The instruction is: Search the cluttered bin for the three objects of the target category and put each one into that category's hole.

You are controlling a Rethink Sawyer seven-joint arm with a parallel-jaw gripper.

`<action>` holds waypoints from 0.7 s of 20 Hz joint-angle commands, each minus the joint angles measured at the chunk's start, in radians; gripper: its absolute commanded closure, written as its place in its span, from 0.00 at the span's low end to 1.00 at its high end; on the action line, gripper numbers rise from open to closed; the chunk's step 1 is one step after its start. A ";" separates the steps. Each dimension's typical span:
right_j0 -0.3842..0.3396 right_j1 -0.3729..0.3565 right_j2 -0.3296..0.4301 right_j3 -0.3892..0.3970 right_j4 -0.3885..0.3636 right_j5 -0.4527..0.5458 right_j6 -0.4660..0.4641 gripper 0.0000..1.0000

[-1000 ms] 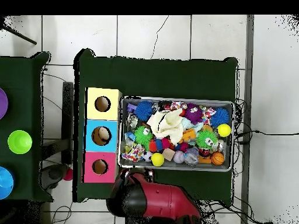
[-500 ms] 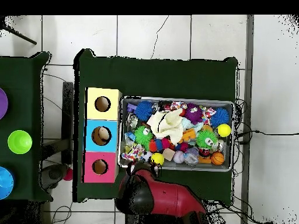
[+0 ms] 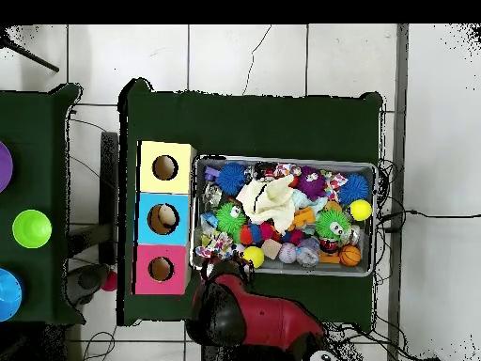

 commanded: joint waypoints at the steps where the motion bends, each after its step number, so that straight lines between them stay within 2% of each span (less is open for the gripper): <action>1: -0.076 0.107 0.169 0.077 -0.026 -0.074 0.246 0.00; 4: -0.079 0.135 0.174 0.082 -0.022 -0.102 0.251 0.00; 7: -0.098 0.167 0.190 0.092 -0.016 -0.083 0.241 0.00; 10: -0.081 0.184 0.166 0.087 -0.020 -0.072 0.213 0.00; 14: -0.071 0.238 0.144 0.067 -0.044 -0.131 0.204 0.00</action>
